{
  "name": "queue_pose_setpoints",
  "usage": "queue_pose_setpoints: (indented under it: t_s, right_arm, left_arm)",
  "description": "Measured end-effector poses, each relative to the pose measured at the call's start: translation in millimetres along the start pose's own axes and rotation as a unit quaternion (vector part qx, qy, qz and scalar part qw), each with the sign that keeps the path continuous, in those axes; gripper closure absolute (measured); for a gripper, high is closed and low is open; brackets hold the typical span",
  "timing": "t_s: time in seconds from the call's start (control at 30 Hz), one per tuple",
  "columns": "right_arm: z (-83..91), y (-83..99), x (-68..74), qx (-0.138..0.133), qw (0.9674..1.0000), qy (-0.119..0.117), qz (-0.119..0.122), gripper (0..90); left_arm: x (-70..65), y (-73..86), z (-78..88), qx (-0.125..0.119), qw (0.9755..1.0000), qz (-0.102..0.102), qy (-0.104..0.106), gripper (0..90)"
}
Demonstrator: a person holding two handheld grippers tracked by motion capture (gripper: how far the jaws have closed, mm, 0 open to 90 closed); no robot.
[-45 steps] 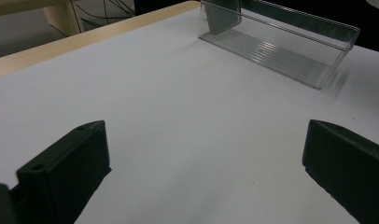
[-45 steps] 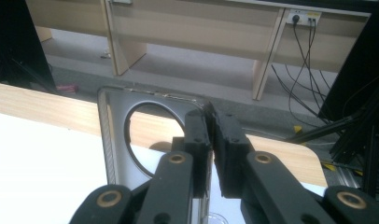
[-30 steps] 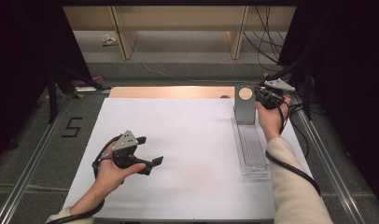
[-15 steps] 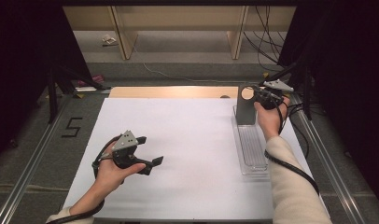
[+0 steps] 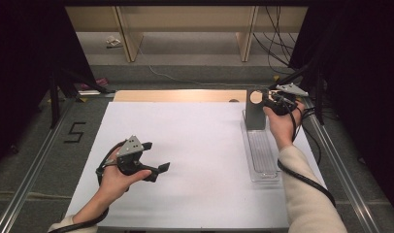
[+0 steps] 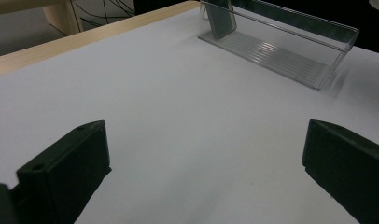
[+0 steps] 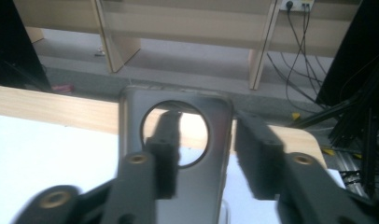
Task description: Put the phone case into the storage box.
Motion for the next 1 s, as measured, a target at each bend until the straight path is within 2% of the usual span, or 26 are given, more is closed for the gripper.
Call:
queue_pose_setpoints:
  t_s: [0.2,0.4,0.57,0.7,1.0]
  right_arm:
    - [9.0,3.2,7.8,0.008,0.9998,-0.016,-0.011,43.9]
    - [15.8,4.8,14.3,0.014,0.999,-0.041,-0.01,39.2]
    - [21.0,5.0,18.4,0.011,0.9988,-0.048,-0.003,34.1]
    - [24.4,6.5,22.8,0.013,0.9978,-0.065,-0.006,29.8]
    - [32.4,11.5,29.9,0.005,0.9974,-0.072,0.002,21.1]
  left_arm:
    - [0.4,0.3,-0.1,0.001,1.0,0.001,-0.001,0.2]
    - [0.0,0.6,-0.3,0.001,1.0,0.002,-0.001,0.2]
    - [0.5,0.6,-0.2,0.001,1.0,0.002,-0.002,0.2]
    - [0.4,0.8,-0.3,0.001,1.0,0.003,-0.001,0.2]
    - [0.4,1.1,-0.3,0.002,1.0,0.003,-0.002,0.2]
Point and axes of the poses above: each handheld gripper's, and its own axes: z roughly backward along the jaws, y roughly out of its underside, x roughly to its left, the point moved 3 cm from there along -z, roughly forward along the jaws, and after that the axes turned 7 degrees about -y, right-handed, at the moved point
